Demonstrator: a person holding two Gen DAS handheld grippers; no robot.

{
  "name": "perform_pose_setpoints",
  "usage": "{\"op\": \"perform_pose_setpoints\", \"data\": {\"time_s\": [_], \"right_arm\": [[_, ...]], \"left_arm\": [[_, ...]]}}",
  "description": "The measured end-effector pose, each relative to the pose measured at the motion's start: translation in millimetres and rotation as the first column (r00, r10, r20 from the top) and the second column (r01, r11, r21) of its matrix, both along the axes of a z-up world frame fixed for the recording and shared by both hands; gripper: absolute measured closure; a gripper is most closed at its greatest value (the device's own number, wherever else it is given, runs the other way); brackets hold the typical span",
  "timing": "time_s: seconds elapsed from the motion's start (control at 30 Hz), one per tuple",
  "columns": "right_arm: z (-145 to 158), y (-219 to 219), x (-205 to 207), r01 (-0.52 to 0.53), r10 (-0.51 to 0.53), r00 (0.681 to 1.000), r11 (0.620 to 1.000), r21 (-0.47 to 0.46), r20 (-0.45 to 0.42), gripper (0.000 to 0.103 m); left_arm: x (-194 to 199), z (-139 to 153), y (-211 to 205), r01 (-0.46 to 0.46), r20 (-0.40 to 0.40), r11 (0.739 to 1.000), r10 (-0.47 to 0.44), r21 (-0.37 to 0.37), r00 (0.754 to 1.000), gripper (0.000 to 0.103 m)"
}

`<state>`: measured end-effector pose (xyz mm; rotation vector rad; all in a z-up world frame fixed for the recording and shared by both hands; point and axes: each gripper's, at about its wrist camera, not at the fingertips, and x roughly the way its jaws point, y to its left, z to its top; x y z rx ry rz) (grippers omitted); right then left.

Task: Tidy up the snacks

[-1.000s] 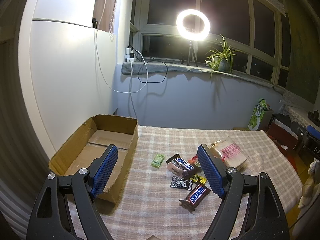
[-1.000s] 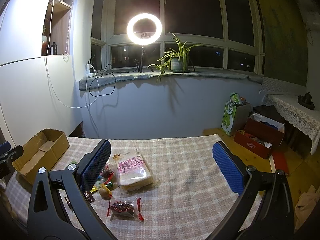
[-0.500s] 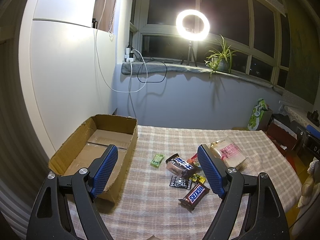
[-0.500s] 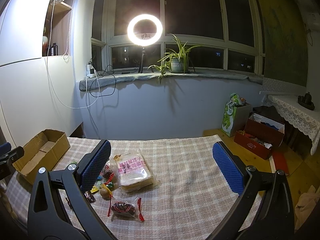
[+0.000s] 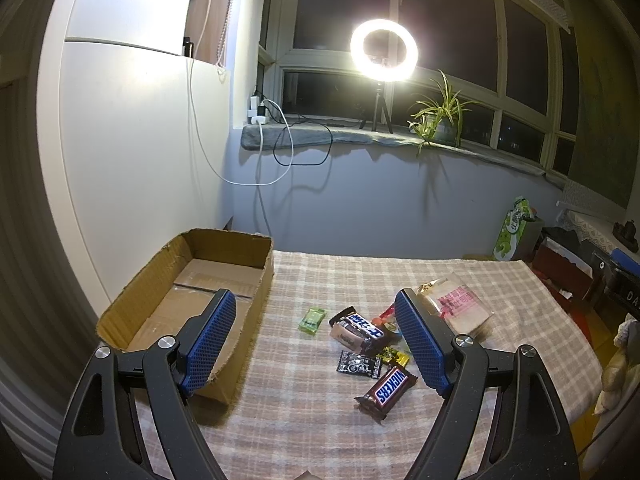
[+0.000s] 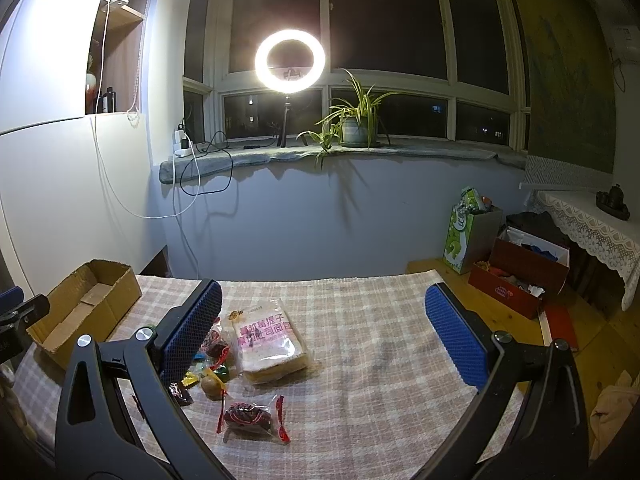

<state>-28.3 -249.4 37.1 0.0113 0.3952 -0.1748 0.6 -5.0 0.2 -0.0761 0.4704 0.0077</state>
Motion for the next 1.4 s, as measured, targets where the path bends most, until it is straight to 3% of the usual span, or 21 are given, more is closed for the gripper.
{"op": "perform_pose_setpoints", "data": {"time_s": [0.97,1.3,1.4], "right_arm": [[-7,3,0,-0.012,0.012,1.000,1.000,-0.001,-0.013,0.000],[-27,-10,3,-0.092,0.097,0.989,0.994,0.054,-0.109,0.000],[-38,-16,6,-0.105,0.115,0.982,0.992,0.074,-0.150,0.006]], "left_arm": [[-1,-5,-6,0.022,-0.015,1.000,-0.022,0.008,1.000,0.021],[0,-20,-1,0.057,-0.073,0.998,-0.057,-0.001,0.996,0.021],[0,-26,0,0.068,-0.095,0.998,-0.068,-0.005,0.993,0.021]]}}
